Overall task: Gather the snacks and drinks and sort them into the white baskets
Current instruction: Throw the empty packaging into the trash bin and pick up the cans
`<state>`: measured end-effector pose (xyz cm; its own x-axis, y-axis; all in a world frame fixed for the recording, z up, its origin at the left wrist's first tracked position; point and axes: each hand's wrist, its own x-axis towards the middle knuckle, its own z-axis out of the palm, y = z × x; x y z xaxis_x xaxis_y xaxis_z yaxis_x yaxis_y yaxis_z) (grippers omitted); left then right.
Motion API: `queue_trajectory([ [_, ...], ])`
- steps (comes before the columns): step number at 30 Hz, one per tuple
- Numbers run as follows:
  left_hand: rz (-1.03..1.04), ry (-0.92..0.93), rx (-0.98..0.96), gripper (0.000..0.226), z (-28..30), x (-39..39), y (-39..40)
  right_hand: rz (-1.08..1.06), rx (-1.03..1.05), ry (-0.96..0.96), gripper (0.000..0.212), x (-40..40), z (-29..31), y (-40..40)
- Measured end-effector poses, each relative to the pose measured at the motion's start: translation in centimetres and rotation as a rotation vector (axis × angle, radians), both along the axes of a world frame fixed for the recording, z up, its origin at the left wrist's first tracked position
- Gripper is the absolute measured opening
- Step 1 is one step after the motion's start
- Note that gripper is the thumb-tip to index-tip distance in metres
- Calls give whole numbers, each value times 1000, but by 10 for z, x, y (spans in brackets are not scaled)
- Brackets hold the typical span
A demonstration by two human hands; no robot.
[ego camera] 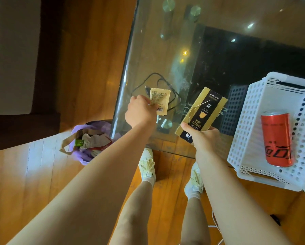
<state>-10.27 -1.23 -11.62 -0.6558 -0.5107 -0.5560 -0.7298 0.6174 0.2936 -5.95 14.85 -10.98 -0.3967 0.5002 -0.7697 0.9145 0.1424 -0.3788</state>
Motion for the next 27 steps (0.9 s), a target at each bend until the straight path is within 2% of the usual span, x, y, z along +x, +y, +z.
queue_trajectory([
  [5,-12,21,76,8,5,11,-2,51,51,54,78,5,6,0],
  [9,172,49,246,18,16,43,-17,135,-35,90,79,16,12,1],
  [11,287,113,358,15,23,68,-34,162,-81,109,80,20,20,-2],
  [15,504,201,554,13,36,126,-76,394,-129,140,69,30,39,-25],
  [20,793,205,466,16,35,189,-129,585,-346,69,56,50,51,-78],
  [23,828,92,354,17,22,214,-154,701,-483,5,50,67,45,-114],
  [27,836,-2,259,23,8,229,-176,762,-550,-78,49,83,35,-162],
])
